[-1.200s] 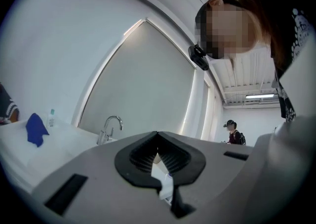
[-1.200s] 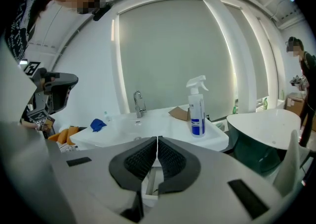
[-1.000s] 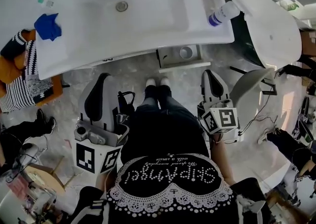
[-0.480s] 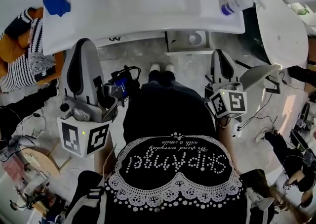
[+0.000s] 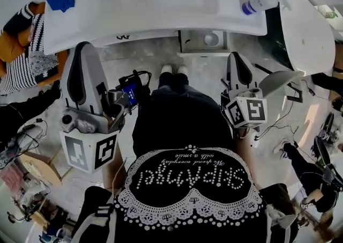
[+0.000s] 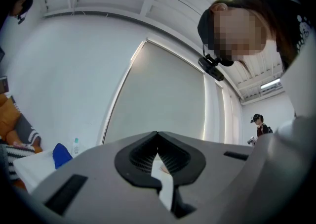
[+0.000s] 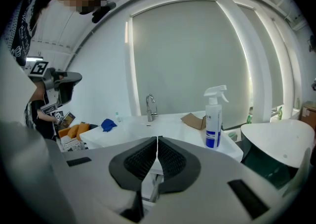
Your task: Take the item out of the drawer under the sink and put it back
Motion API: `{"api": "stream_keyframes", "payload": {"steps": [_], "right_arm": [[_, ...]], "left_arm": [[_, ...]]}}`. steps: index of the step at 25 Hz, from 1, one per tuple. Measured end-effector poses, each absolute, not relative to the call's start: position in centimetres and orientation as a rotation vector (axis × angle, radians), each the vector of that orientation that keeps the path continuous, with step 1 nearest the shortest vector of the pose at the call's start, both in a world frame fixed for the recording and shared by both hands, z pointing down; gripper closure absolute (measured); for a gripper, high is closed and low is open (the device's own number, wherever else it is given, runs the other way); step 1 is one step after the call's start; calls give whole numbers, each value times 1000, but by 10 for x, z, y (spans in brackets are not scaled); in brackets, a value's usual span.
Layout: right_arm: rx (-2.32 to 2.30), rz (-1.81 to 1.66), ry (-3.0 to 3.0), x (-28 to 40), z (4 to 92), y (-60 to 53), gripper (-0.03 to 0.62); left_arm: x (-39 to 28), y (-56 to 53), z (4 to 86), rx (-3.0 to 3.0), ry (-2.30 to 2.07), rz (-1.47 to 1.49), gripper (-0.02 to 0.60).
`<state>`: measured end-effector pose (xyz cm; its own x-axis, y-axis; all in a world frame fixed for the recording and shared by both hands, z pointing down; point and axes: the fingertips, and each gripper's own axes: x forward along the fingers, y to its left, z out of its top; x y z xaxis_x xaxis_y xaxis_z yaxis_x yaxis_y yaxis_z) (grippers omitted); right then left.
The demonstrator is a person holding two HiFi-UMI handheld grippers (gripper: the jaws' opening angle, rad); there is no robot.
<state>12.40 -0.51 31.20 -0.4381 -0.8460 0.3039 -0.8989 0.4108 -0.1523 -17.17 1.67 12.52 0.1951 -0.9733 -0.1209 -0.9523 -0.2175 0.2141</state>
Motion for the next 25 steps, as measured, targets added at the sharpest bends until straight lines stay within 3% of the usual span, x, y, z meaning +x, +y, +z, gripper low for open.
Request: {"api": "stream_keyframes", "payload": {"steps": [12,21,25], "right_arm": [[1289,423,-2343,132,383,-11,568],[997,373,-2216,122,464,-40,565],[893,436,-2176,116,496,-47,502]], "left_arm": [[-115,4,153,2392,-1747,-247,577],[-119,-8,173,2295,-1790,-181,577],[-122,-14,182,2256,-1795,-179,577]]}}
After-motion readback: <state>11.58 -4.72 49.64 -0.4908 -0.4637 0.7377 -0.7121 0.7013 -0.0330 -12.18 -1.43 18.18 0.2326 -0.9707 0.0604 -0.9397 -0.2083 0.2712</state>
